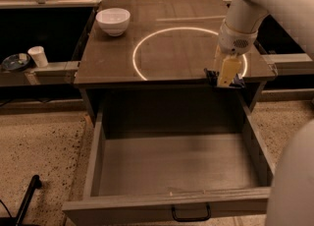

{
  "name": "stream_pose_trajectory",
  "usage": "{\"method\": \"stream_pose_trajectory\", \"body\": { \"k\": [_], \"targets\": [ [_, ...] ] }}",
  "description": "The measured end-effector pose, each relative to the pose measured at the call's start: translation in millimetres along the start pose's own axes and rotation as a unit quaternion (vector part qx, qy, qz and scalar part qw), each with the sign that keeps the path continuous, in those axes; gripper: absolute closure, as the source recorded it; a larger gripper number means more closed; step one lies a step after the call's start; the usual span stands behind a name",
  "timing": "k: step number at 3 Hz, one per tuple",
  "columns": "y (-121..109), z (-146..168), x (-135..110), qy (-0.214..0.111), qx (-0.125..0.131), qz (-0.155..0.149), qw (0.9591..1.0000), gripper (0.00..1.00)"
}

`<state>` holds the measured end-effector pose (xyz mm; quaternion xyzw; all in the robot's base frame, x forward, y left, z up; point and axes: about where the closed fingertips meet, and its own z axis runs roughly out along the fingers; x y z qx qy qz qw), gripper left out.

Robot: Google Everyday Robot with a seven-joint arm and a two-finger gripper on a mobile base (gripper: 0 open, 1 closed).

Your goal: Pick rxbar blueberry from top drawer and place on counter

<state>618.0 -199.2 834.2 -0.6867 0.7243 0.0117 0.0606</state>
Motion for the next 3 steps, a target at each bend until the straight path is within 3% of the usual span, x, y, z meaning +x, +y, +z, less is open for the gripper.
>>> {"method": "stream_pose_trajectory", "body": {
  "k": [1,2,3],
  "targets": [
    [-37,-14,-5,-0.056,0.022,0.052,0.9968,1.0],
    [-75,-28,-21,-0.125,0.051,0.093,0.9865,1.0],
    [-103,-40,-36,-0.16,0.069,0.112,0.9782,0.81]
  ]
}}
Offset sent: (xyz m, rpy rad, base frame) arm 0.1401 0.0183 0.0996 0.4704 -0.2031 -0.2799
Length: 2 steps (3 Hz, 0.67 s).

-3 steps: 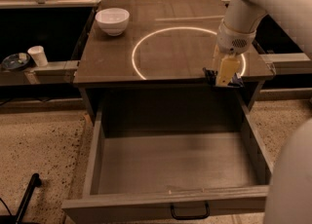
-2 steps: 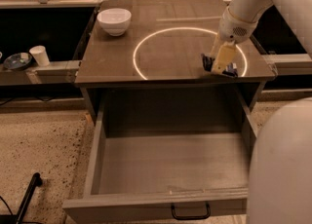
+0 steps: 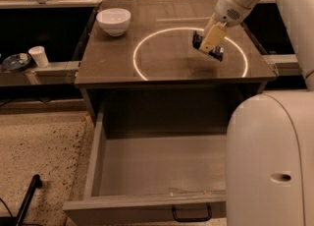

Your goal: Pick rxbar blueberry from top drawer and place on counter

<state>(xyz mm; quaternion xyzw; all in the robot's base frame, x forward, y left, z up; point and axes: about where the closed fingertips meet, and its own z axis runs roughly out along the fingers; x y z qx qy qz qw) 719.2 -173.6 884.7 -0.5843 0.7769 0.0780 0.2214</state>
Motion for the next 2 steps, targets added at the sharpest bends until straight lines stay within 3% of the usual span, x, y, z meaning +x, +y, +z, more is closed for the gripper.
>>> {"method": "stream_pose_trajectory", "body": {
  "k": [2],
  "targets": [
    [-9.0,-6.0,-7.9,-0.012,0.015,-0.001,0.9998,0.35]
  ]
}}
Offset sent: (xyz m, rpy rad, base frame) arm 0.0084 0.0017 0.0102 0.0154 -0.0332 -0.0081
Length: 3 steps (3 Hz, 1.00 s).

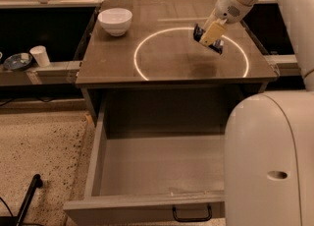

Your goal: Pick rxbar blueberry from top drawer and place on counter

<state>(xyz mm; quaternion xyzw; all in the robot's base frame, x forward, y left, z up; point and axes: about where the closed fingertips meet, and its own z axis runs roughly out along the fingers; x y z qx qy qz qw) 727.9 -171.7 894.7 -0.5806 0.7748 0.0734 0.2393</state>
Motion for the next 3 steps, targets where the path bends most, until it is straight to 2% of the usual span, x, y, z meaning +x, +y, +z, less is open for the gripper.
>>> {"method": "stream_pose_trajectory", "body": {
  "k": [1,2,3],
  "targets": [
    [1,0,0,-0.007,-0.003,0.001,1.0,0.04],
    [9,-3,0,-0.096,-0.034,0.008,0.9948,0.0],
    [5,-76,26,-0.201,0.013,-0.011,0.9794,0.0]
  ]
}}
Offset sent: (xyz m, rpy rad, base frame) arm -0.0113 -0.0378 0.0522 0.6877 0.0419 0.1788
